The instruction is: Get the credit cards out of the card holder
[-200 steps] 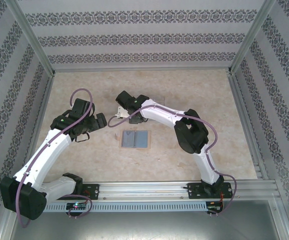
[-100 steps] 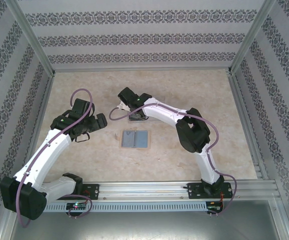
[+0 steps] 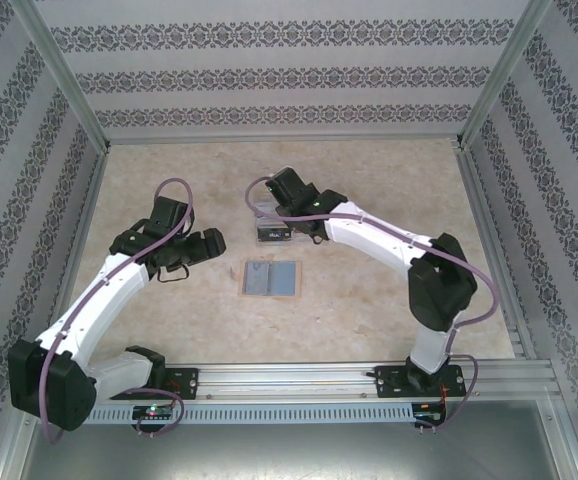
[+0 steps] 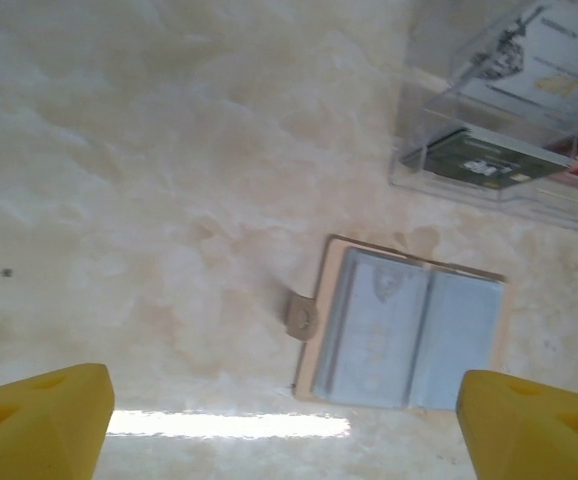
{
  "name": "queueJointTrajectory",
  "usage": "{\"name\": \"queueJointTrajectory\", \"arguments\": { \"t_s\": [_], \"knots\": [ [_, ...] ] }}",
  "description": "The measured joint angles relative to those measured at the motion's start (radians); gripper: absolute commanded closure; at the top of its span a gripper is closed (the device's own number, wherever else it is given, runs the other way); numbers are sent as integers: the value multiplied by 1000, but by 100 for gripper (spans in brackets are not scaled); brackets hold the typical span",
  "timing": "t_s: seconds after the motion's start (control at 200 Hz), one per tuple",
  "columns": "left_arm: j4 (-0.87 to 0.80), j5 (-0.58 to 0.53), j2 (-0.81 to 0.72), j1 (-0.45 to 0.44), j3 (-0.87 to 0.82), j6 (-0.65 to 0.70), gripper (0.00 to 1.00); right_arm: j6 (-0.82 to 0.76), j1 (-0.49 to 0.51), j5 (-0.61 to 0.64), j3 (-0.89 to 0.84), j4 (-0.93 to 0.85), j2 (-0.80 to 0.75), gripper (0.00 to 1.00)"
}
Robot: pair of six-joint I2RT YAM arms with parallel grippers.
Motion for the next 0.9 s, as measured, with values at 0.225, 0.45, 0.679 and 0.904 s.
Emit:
{"name": "queueJointTrajectory", "arguments": {
  "t_s": [0.225, 0.45, 0.679, 0.904],
  "knots": [
    [82, 120, 80, -16, -21, -7, 25, 280, -4, -142, -236, 30, -154, 100],
    [131, 188, 201, -86, -21, -21, 38, 493, -3, -393, -447, 145, -177, 100],
    [139, 212, 299, -159, -15, -22, 44, 622, 11, -514, -566, 223, -170, 100],
    [142, 214, 361, -178, -14, -22, 47, 666, 12, -551, -572, 296, -125, 100]
  ]
}}
